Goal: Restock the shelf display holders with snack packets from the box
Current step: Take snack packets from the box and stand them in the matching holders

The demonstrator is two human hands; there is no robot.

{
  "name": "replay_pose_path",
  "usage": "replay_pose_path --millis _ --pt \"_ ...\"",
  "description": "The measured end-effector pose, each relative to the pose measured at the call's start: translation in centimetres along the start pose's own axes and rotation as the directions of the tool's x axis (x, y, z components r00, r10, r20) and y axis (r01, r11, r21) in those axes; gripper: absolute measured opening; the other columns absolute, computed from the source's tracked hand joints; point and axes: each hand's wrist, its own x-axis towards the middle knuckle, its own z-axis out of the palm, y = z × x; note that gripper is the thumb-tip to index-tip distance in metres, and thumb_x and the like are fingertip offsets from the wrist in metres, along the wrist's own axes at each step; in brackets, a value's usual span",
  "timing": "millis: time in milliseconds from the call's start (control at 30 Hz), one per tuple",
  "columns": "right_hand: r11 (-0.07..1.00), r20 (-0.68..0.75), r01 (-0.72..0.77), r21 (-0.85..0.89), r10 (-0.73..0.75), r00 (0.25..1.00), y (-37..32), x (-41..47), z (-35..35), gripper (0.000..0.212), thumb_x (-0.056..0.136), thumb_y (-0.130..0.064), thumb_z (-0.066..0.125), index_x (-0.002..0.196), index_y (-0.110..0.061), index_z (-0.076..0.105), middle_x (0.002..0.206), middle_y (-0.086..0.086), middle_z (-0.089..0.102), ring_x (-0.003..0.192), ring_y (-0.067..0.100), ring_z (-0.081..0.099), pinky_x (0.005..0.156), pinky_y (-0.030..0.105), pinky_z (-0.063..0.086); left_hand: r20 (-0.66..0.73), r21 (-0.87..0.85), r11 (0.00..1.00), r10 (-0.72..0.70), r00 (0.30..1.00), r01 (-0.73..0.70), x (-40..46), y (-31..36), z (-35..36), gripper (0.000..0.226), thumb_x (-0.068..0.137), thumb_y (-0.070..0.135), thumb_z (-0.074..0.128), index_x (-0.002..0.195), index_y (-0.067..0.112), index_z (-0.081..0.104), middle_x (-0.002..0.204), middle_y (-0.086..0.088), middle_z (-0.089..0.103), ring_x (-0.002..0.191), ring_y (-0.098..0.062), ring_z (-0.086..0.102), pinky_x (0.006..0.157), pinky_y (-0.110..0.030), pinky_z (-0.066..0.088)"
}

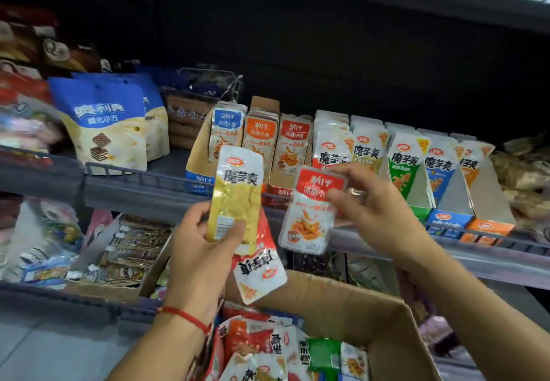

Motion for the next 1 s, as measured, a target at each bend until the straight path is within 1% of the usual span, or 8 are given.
replay_pose_path --millis 67,200,367,467,567,733,800,1000 --pt "0.982 -0.154 0.087 -0.165 -0.113 0.982 -2.0 3.9 -1.0 0.011 0.101 -0.020 0.061 0.110 -0.023 0.066 0.101 -0.006 0.073 0.091 0.009 0.074 0.075 0.033 0.064 -0.069 -0.043 0.999 0.009 0.998 -0.012 1.7 0.6 -0.9 0.030 0.086 0.004 0.078 0.110 0.018 0.065 0.096 -0.002 0.079 0.085 -0.022 0.077 0.072 -0.040 0.061" --pt "0.876 -0.344 0.092 -0.473 -0.280 0.896 -4.1 11.2 -2.3 0.017 0.100 -0.028 0.061 0.108 -0.022 0.074 0.097 -0.005 0.076 0.093 0.013 0.072 0.088 0.037 0.058 -0.093 -0.100 0.995 -0.011 0.996 0.002 3.4 1.2 -1.8 0.033 0.086 0.005 0.077 0.114 0.017 0.064 0.097 -0.001 0.078 0.082 -0.014 0.077 0.065 -0.032 0.058" --pt "0.839 -0.294 -0.056 -0.541 -0.126 0.948 -2.9 16.9 -1.5 0.020 0.100 -0.024 0.060 0.113 -0.025 0.074 0.104 -0.002 0.074 0.108 0.018 0.067 0.089 0.026 0.052 -0.094 -0.135 0.990 -0.053 0.994 0.040 4.2 1.5 -2.3 0.030 0.086 0.005 0.077 0.109 0.020 0.065 0.092 0.000 0.078 0.079 -0.017 0.077 0.064 -0.034 0.058" --pt "0.838 -0.238 -0.055 -0.543 -0.091 0.967 -2.2 17.8 -0.2 0.017 0.101 -0.021 0.061 0.113 -0.021 0.074 0.104 0.001 0.074 0.103 0.019 0.068 0.091 0.033 0.055 -0.091 -0.153 0.987 -0.066 0.994 0.051 4.6 1.7 -2.5 0.027 0.086 0.004 0.077 0.104 0.021 0.065 0.089 0.000 0.078 0.074 -0.014 0.077 0.059 -0.029 0.056" --pt "0.821 -0.156 -0.051 -0.569 -0.047 0.987 -1.4 18.4 0.6 0.013 0.099 -0.021 0.065 0.109 -0.022 0.074 0.104 -0.001 0.073 0.095 0.015 0.068 0.081 0.028 0.052 -0.073 -0.183 0.981 -0.084 0.994 0.069 4.9 1.8 -2.7 0.026 0.087 0.002 0.076 0.103 0.020 0.066 0.087 0.001 0.079 0.072 -0.014 0.076 0.058 -0.030 0.056" --pt "0.668 -0.119 -0.054 -0.742 -0.052 0.991 0.0 19.5 1.0 0.008 0.095 -0.027 0.069 0.099 -0.031 0.075 0.112 0.000 0.074 0.117 0.031 0.063 0.102 0.056 0.049 -0.057 -0.186 0.978 -0.107 0.993 0.095 5.3 2.0 -2.8 0.027 0.087 0.005 0.076 0.104 0.022 0.065 0.089 0.001 0.079 0.074 -0.017 0.077 0.064 -0.039 0.059" --pt "0.627 -0.146 -0.059 -0.777 -0.088 0.985 0.4 19.9 1.2 0.008 0.095 -0.027 0.068 0.092 -0.032 0.075 0.107 0.001 0.075 0.115 0.033 0.063 0.104 0.054 0.046 -0.059 -0.180 0.979 -0.107 0.992 0.095 5.2 2.1 -2.7 0.027 0.086 0.004 0.076 0.104 0.022 0.065 0.088 0.002 0.079 0.072 -0.016 0.077 0.062 -0.037 0.059" --pt "0.476 -0.190 -0.111 -0.872 -0.120 0.974 1.2 20.9 2.0 0.015 0.099 -0.029 0.061 0.103 -0.023 0.074 0.109 0.007 0.073 0.121 0.033 0.058 0.111 0.054 0.035 -0.049 -0.159 0.981 -0.116 0.992 0.107 4.9 2.1 -2.1 0.026 0.087 0.006 0.076 0.103 0.023 0.065 0.084 0.005 0.078 0.069 -0.015 0.076 0.060 -0.038 0.060"
